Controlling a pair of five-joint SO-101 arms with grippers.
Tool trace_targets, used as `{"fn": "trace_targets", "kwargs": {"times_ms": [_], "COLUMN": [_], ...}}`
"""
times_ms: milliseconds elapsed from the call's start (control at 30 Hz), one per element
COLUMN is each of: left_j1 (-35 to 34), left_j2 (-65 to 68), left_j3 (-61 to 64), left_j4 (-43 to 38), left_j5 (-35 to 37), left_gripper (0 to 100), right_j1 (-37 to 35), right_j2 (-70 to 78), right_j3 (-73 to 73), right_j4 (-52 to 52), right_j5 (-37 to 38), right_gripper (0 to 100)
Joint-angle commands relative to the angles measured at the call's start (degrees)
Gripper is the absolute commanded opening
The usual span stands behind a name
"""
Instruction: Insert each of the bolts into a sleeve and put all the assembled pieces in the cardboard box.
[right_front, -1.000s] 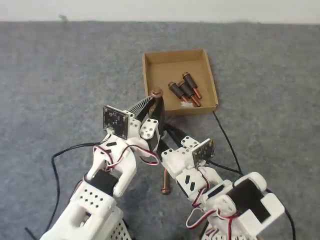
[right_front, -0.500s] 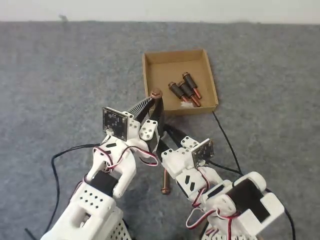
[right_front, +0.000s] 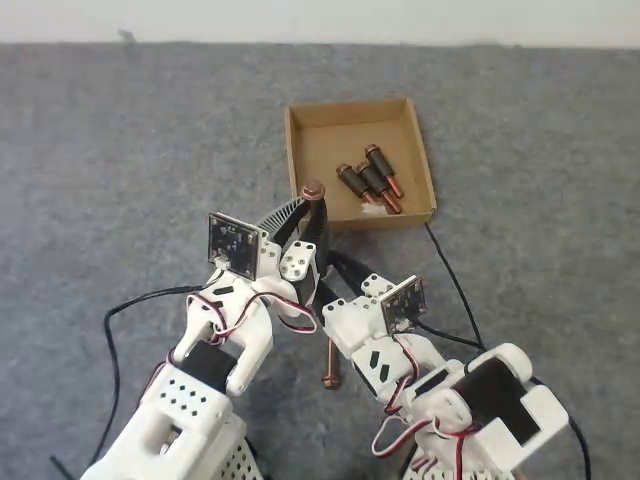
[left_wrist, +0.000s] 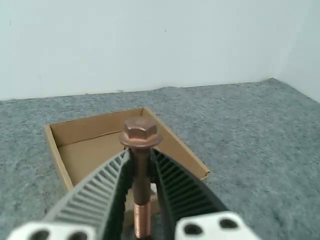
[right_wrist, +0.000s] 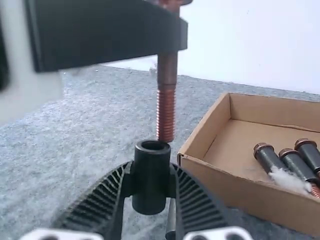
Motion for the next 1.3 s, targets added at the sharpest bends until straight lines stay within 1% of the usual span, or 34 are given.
{"fn": "trace_targets", "kwargs": {"times_ms": [0, 167, 300, 433, 633, 867, 933, 1000, 1067, 1267], "left_j1": [0.6, 0.6, 1.5, 3.1, 3.0, 3.0, 3.0, 3.0, 2.8, 2.1], "left_j2": [-4.6, -13.8, -18.1, -18.3, -18.3, -18.2, -18.1, -16.5, -13.0, 1.4], "left_j3": [-1.7, -1.2, 2.1, 2.3, 2.3, 1.6, 0.0, -1.6, -2.5, -5.7], "left_j4": [3.3, 10.5, 10.8, 10.9, 11.2, 17.3, 20.7, 22.9, 22.9, 18.1], "left_j5": [0.4, 0.4, 0.4, 0.4, 0.4, 0.4, 0.4, 0.4, 0.4, 0.3], "left_gripper": [1, 1, 1, 1, 1, 1, 1, 1, 1, 1], "right_j1": [0.7, 0.7, 0.7, 0.7, 0.7, 0.7, 0.7, 0.7, 0.7, 1.4], "right_j2": [-0.4, -0.4, -0.4, -0.4, -0.4, -0.6, -0.6, -0.7, -0.7, -0.8], "right_j3": [0.8, 0.8, 0.8, 0.8, 0.8, 0.9, 1.0, 1.1, 1.1, 1.2], "right_j4": [0.0, 0.0, 0.0, 0.0, 0.0, 0.0, 0.0, 0.0, 0.0, -0.1], "right_j5": [-0.3, -0.3, -0.3, -0.3, -0.3, -0.3, -0.2, -0.2, -0.2, -0.2], "right_gripper": [0.6, 0.6, 0.6, 0.6, 0.6, 0.6, 0.6, 0.6, 0.6, 0.6]}}
